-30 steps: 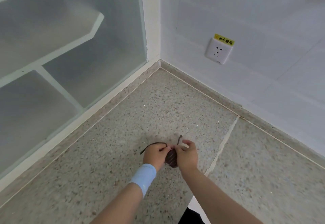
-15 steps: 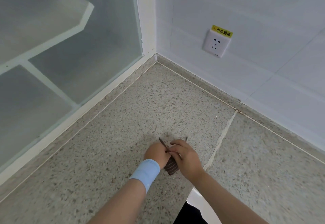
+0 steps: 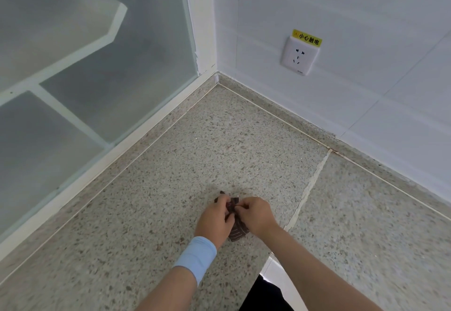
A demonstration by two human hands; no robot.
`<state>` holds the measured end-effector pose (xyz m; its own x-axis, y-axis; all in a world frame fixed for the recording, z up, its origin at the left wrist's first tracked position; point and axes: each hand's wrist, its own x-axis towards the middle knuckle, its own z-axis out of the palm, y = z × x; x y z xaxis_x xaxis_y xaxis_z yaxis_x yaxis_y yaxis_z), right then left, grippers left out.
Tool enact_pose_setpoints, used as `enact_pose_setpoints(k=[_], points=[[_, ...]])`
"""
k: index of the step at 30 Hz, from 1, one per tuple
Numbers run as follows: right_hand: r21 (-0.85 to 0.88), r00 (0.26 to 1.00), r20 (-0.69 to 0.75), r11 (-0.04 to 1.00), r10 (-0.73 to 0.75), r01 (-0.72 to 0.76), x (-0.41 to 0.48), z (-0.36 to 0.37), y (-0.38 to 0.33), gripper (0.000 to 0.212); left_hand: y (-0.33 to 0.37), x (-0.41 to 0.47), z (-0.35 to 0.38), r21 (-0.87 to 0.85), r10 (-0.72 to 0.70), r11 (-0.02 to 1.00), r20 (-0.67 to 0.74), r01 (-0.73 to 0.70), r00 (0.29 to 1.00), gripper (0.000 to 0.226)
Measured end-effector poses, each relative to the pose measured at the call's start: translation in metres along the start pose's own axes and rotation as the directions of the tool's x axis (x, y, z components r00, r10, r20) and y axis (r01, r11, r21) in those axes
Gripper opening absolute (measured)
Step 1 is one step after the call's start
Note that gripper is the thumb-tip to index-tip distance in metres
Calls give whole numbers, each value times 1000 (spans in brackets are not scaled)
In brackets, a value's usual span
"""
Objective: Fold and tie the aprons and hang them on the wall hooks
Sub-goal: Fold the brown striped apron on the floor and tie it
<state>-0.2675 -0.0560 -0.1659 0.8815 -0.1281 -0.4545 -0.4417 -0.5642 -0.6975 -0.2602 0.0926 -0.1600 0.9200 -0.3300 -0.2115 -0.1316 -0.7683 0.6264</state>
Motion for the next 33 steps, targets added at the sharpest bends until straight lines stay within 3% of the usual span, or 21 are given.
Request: enact_pose_setpoints(k=[6, 10, 13, 18, 23, 30, 33], points=[[-184, 976, 196, 975, -91, 128, -11, -19, -2, 31, -10, -3, 4, 26, 139, 990, 39, -140, 990, 19], [-124, 962, 261, 986, -73, 109, -15, -30, 0, 21, -7, 0, 2, -13, 83, 997, 144, -82, 986, 18], [-31, 942, 336, 999, 18, -8, -15, -33, -2, 17, -1, -1, 1, -160, 45, 987, 214, -10, 976, 15], [205, 921, 373, 958, 115, -203, -14, -36, -2, 17, 3, -7, 3, -312, -93, 945, 41, 101, 995, 17], [192, 924, 367, 963, 108, -189, -12, -33, -2, 25, 6, -13, 5, -402, -153, 901, 60, 164, 986, 15], [-3, 954, 294, 998, 56, -57, -16, -31, -1, 25, 2, -2, -7, -179, -95, 975, 210, 134, 973, 21], [-96, 972, 237, 995, -3, 26, -21, -32, 7, 20, -1, -1, -13, -39, 10, 999, 240, -1, 971, 23]])
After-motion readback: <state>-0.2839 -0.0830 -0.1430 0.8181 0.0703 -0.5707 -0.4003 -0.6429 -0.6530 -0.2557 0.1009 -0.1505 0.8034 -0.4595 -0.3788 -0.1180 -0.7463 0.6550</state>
